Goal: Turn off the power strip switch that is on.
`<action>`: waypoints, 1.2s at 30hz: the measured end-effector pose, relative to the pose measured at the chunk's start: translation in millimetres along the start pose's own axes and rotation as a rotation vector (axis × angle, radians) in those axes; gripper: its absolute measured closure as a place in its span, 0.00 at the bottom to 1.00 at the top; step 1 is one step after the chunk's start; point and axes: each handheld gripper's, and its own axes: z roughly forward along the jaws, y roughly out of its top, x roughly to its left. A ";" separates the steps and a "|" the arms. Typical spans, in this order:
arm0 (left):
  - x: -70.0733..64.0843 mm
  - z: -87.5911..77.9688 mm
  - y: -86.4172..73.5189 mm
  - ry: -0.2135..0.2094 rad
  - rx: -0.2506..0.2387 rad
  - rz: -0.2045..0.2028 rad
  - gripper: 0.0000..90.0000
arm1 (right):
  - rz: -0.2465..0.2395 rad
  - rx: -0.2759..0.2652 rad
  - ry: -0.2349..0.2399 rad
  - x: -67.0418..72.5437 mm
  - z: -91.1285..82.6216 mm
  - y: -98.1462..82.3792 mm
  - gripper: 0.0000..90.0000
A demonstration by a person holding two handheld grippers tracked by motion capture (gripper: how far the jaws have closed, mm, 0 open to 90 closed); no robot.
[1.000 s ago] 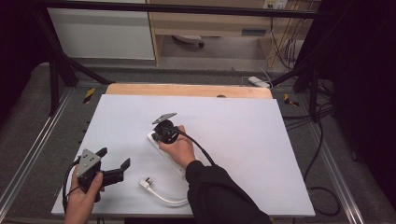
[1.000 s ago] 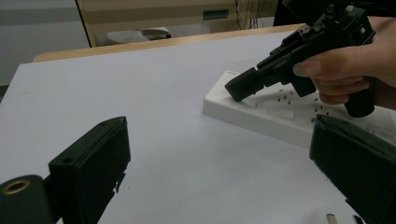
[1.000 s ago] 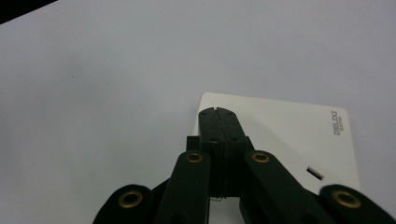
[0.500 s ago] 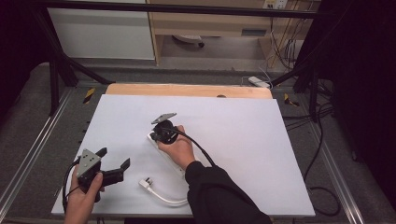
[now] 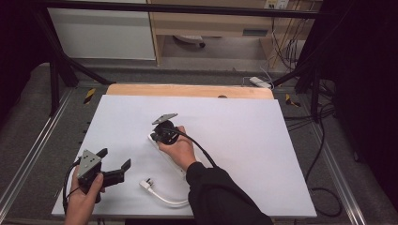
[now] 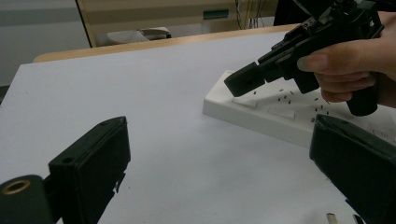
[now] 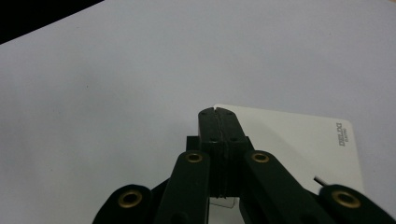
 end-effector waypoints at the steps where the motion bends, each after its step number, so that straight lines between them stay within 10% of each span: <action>1: 0.0 0.1 0.0 0.000 0.000 0.000 0.06 | 0.000 -0.001 -0.001 0.0 0.0 0.0 1.00; 16: -0.1 0.4 -0.1 0.001 0.000 -0.001 0.06 | 0.016 -0.052 -0.010 -1.4 -4.3 3.2 0.89; 36: -0.3 0.9 -0.4 -0.002 0.004 -0.003 0.06 | 0.069 -0.097 -0.091 -7.4 -13.0 9.3 0.40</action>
